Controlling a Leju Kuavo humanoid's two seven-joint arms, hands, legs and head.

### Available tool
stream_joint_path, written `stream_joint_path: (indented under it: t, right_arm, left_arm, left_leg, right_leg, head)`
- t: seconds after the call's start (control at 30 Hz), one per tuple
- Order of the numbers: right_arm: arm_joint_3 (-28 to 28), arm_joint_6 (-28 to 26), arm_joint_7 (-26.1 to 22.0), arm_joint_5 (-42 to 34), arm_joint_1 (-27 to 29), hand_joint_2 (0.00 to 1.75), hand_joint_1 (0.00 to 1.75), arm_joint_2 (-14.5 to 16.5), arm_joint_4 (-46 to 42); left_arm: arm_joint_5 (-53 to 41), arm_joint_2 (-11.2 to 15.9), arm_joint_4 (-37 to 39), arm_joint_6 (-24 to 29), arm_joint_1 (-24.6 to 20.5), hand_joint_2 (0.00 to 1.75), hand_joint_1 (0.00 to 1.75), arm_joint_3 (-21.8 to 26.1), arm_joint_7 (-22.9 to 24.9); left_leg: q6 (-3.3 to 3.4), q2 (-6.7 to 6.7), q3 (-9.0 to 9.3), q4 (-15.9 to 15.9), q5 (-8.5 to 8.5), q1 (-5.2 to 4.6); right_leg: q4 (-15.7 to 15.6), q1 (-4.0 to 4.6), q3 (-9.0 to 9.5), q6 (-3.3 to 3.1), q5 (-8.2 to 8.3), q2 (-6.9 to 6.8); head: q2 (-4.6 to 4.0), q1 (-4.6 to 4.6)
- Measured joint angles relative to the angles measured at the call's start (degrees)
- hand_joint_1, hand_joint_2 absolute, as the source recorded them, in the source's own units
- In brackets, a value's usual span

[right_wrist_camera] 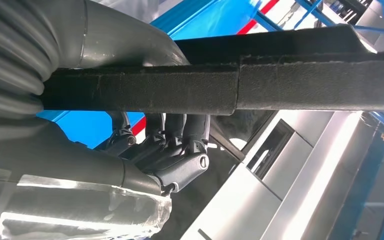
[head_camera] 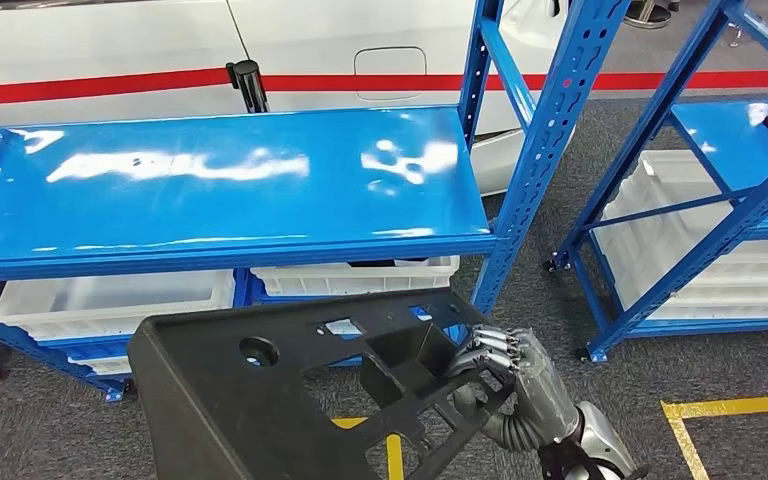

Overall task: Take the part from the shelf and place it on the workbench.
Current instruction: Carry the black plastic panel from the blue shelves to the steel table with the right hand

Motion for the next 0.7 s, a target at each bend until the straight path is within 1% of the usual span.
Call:
stream_joint_path:
  t: [0.03,0.07,0.1,0.13,0.17,0.2,0.23,0.27,0.3,0.33,0.37,0.4,0.43,0.47,0.5,0.57,0.6,0.63,0.7]
  right_arm:
    - [0.14,-0.07,0.00,0.18,0.00,1.75,1.75,0.01,0.02]
    - [0.29,-0.15,0.00,0.40,0.04,1.75,1.75,-0.01,0.03]
    - [0.42,-0.28,0.00,0.63,0.06,1.75,1.75,-0.04,0.03]
    - [0.52,-0.45,0.02,0.92,0.08,1.75,1.75,-0.07,0.03]
    - [0.63,-0.64,0.06,1.23,0.10,1.75,1.75,-0.07,0.03]
    - [0.76,-0.81,0.14,1.52,0.14,1.75,1.75,-0.05,0.03]
    - [0.89,-0.94,0.28,1.80,0.19,1.75,1.75,-0.03,0.04]
    - [1.00,-1.02,0.43,1.99,0.23,1.75,1.75,-0.03,0.06]
    - [1.08,-1.08,0.56,2.09,0.23,1.75,1.75,-0.04,0.09]
    - [1.13,-1.11,0.67,2.14,0.16,1.75,1.75,-0.04,0.12]
    - [1.17,-1.13,0.71,2.15,0.05,1.75,1.75,-0.04,0.15]
    - [1.21,-1.13,0.74,2.11,-0.14,1.75,1.75,-0.04,0.17]
    - [1.25,-1.14,0.76,2.02,-0.30,1.75,1.75,-0.04,0.20]
    - [1.27,-1.15,0.77,1.90,-0.42,1.75,1.75,-0.05,0.23]
    - [1.29,-1.16,0.78,1.78,-0.51,1.75,1.75,-0.08,0.31]
    - [1.35,-1.17,0.79,1.63,-0.49,1.75,1.75,-0.13,0.48]
    - [1.38,-1.17,0.79,1.61,-0.49,1.75,1.75,-0.15,0.55]
    - [1.43,-1.17,0.79,1.60,-0.51,1.75,1.75,-0.15,0.59]
    - [1.53,-1.19,0.79,1.60,-0.51,1.75,1.75,-0.15,0.66]
  left_arm:
    - [-0.13,0.04,0.00,-0.02,0.02,1.75,0.00,-0.14,0.04]
    - [-0.19,0.03,0.00,-0.05,0.00,1.75,0.00,-0.26,0.09]
    - [-0.26,0.02,0.00,-0.08,-0.02,1.75,0.00,-0.36,0.11]
    - [-0.37,-0.01,0.00,-0.14,-0.05,1.75,0.00,-0.43,0.11]
    - [-0.50,-0.03,0.00,-0.19,-0.07,1.75,0.00,-0.51,0.15]
    - [-0.61,-0.01,0.00,-0.28,-0.06,1.75,0.00,-0.58,0.20]
    - [-0.69,-0.01,0.01,-0.38,-0.03,1.75,0.00,-0.65,0.28]
    - [-0.73,-0.02,0.01,-0.46,0.01,1.75,0.00,-0.71,0.38]
    - [-0.75,-0.04,0.03,-0.54,0.04,1.75,0.00,-0.75,0.48]
    - [-0.75,-0.09,0.04,-0.57,0.06,1.75,0.00,-0.78,0.60]
    - [-0.75,-0.14,0.05,-0.57,0.07,1.75,0.00,-0.79,0.72]
    - [-0.75,-0.16,0.07,-0.52,0.06,1.75,0.00,-0.79,0.84]
    - [-0.74,-0.15,0.06,-0.43,0.03,1.75,0.00,-0.80,0.93]
    - [-0.71,-0.09,0.06,-0.31,0.01,1.75,0.00,-0.80,1.00]
    - [-0.67,-0.03,0.06,-0.19,0.01,1.75,0.00,-0.80,1.05]
    - [-0.56,0.09,0.07,-0.04,0.03,1.75,0.00,-0.80,1.13]
    - [-0.51,0.11,0.07,-0.02,0.04,1.75,0.00,-0.80,1.15]
    - [-0.45,0.13,0.07,-0.02,0.04,1.75,0.00,-0.80,1.16]
    - [-0.35,0.13,0.08,0.00,0.04,1.75,0.00,-0.80,1.19]
  left_leg:
    - [0.47,0.02,-0.07,-0.33,0.49,0.01]
    - [0.88,0.10,-0.16,-0.73,1.15,0.06]
    - [1.32,0.19,-0.39,-1.12,1.88,0.16]
    - [1.64,0.29,-0.71,-1.45,2.63,0.28]
    - [1.83,0.38,-1.24,-1.46,3.10,0.25]
    - [1.92,0.41,-1.83,-1.44,3.51,0.22]
    - [1.86,0.44,-2.36,-1.41,3.88,0.18]
    - [1.78,0.44,-2.82,-1.37,4.19,0.17]
    - [1.60,0.43,-3.19,-1.34,4.46,0.16]
    - [1.42,0.41,-3.45,-1.28,4.65,0.17]
    - [1.24,0.39,-3.64,-1.16,4.79,0.17]
    - [0.96,0.39,-3.91,-0.82,4.80,-0.01]
    - [0.68,0.40,-4.16,-0.46,4.74,-0.21]
    - [0.43,0.43,-4.39,-0.12,4.63,-0.38]
    - [0.18,0.47,-4.60,0.16,4.51,-0.49]
    - [-0.19,0.48,-4.86,0.79,4.16,-0.10]
    - [-0.45,0.44,-5.28,1.94,3.27,0.12]
    - [-0.77,0.38,-6.25,4.41,1.59,0.30]
    - [-1.30,0.30,-9.27,11.75,-2.78,0.46]
  right_leg:
    - [-0.12,0.07,-0.13,0.36,0.28,-0.02]
    - [0.22,0.13,-0.50,0.56,0.16,-0.01]
    - [1.51,0.21,-1.29,0.47,-0.67,0.03]
    - [4.16,0.28,-2.65,0.15,-2.28,0.07]
    - [8.10,0.17,-4.42,-0.29,-4.52,0.11]
    - [12.53,0.12,-6.20,-0.54,-6.68,0.12]
    - [16.09,0.06,-7.48,-0.48,-8.22,0.11]
    - [17.90,0.03,-7.80,-0.19,-8.94,0.11]
    - [16.92,0.02,-6.59,0.28,-8.73,0.10]
    - [13.67,-0.03,-4.21,0.76,-7.91,0.08]
    - [9.50,-0.10,-1.34,1.14,-6.95,0.03]
    - [4.97,-0.10,1.57,1.30,-6.09,-0.04]
    - [1.98,-0.19,3.41,1.14,-5.56,-0.06]
    - [0.35,-0.23,4.37,0.87,-5.32,-0.05]
    - [-0.34,-0.25,4.74,0.55,-5.22,0.00]
    - [-0.18,-0.62,4.61,0.00,-4.97,0.12]
    - [-0.15,-0.73,4.59,-0.28,-4.85,0.14]
    - [-0.16,-0.82,4.52,-0.58,-4.71,0.15]
    - [-0.13,-0.66,4.34,-0.91,-4.59,0.13]
  head:
    - [0.00,-0.03]
    - [-0.01,0.04]
    - [-0.01,0.09]
    - [-0.01,0.23]
    - [-0.01,0.32]
    - [-0.01,0.43]
    - [-0.01,0.52]
    - [-0.01,0.56]
    - [-0.01,0.66]
    - [-0.01,0.69]
    - [-0.01,0.72]
    - [-0.01,0.78]
    - [-0.01,0.74]
    - [-0.01,0.73]
    - [-0.01,0.70]
    - [-0.01,0.61]
    - [-0.01,0.52]
    - [-0.01,0.46]
    - [-0.01,0.37]
